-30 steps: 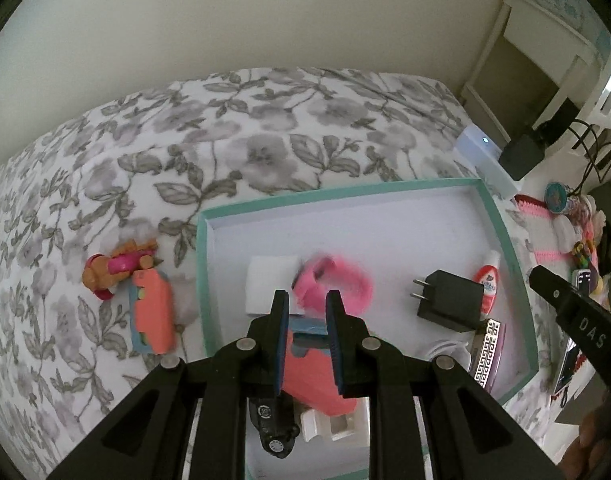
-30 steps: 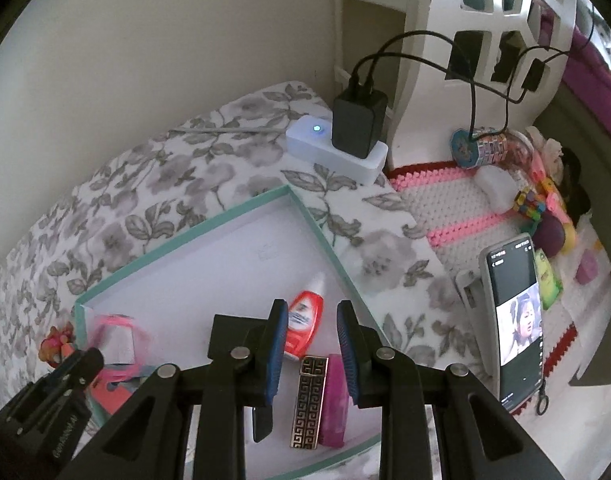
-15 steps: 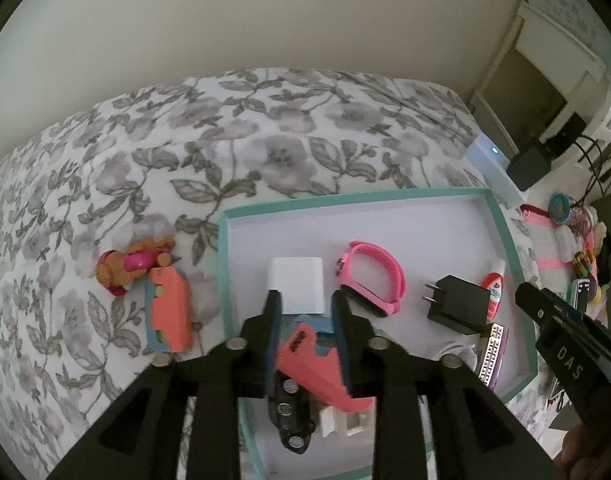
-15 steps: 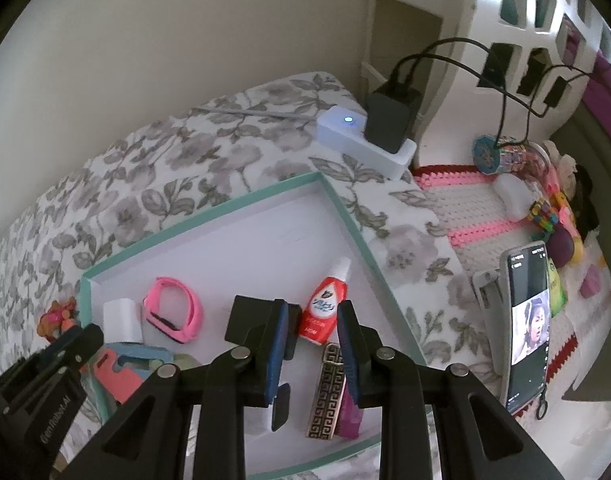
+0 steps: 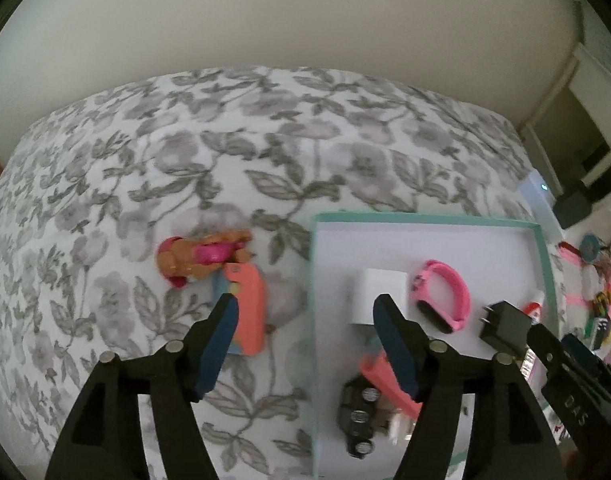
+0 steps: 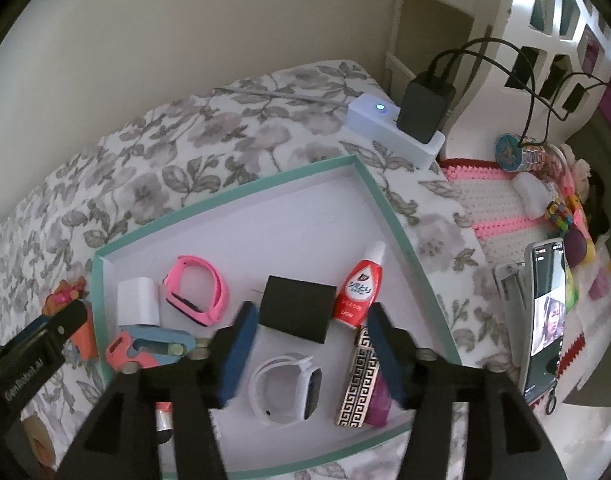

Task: Organize rigid objects
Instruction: 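Withdraw both open tools from the tray toward the remaining toys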

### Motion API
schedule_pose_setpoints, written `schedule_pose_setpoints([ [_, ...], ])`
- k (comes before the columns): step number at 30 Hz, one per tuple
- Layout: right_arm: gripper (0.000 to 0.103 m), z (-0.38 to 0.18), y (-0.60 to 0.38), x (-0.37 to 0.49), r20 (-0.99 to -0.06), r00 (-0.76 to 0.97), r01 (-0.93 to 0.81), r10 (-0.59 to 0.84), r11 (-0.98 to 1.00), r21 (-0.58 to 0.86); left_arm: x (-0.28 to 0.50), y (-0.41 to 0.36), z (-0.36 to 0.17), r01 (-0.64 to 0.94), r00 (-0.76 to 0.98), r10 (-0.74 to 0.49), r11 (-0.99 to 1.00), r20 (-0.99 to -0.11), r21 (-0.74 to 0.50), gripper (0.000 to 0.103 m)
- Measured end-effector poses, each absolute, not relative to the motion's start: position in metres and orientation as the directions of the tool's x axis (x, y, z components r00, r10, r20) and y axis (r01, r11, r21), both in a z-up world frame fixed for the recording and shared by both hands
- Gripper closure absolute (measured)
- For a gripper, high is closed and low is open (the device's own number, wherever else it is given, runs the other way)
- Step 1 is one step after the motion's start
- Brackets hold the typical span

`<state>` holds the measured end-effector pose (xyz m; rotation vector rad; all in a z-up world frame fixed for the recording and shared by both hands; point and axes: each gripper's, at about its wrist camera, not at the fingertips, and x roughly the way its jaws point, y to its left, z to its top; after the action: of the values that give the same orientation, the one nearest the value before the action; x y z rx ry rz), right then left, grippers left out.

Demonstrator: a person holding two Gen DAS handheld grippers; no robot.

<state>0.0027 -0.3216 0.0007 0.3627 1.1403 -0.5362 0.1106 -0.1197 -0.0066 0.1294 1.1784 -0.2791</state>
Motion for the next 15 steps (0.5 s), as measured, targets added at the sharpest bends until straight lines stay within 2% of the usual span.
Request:
schedule_pose_setpoints([
  [2, 0.037, -0.001, -0.315, 0.006, -0.927, 0.314, 0.559, -0.205, 0.829, 0.006, 0.113, -0.113, -0.008, 0.263, 0.359, -0.132, 0.964, -0.924, -0.035, 0.028],
  [4, 0.032, -0.003, -0.309, 0.009, -0.929, 0.311, 0.545, -0.198, 0.839, 0.003, 0.116, -0.107, -0.009, 0.248, 0.364, -0.123, 0.968, -0.923, -0.031, 0.019],
  [8, 0.023, -0.006, -0.297, 0.015, -0.93, 0.304, 0.512, -0.208, 0.859, -0.025, 0.12, -0.096, -0.01, 0.224, 0.372, -0.105, 0.974, -0.922, -0.021, 0.017],
  [10, 0.02, -0.006, -0.29, 0.019, -0.929, 0.303, 0.493, -0.214, 0.869, -0.04, 0.122, -0.09, -0.01, 0.211, 0.377, -0.097, 0.977, -0.921, -0.016, 0.011],
  [15, 0.013, -0.007, -0.27, 0.028, -0.926, 0.31, 0.445, -0.214, 0.894, -0.058, 0.13, -0.067, -0.011, 0.168, 0.384, -0.075, 0.986, -0.92, -0.01, 0.01],
])
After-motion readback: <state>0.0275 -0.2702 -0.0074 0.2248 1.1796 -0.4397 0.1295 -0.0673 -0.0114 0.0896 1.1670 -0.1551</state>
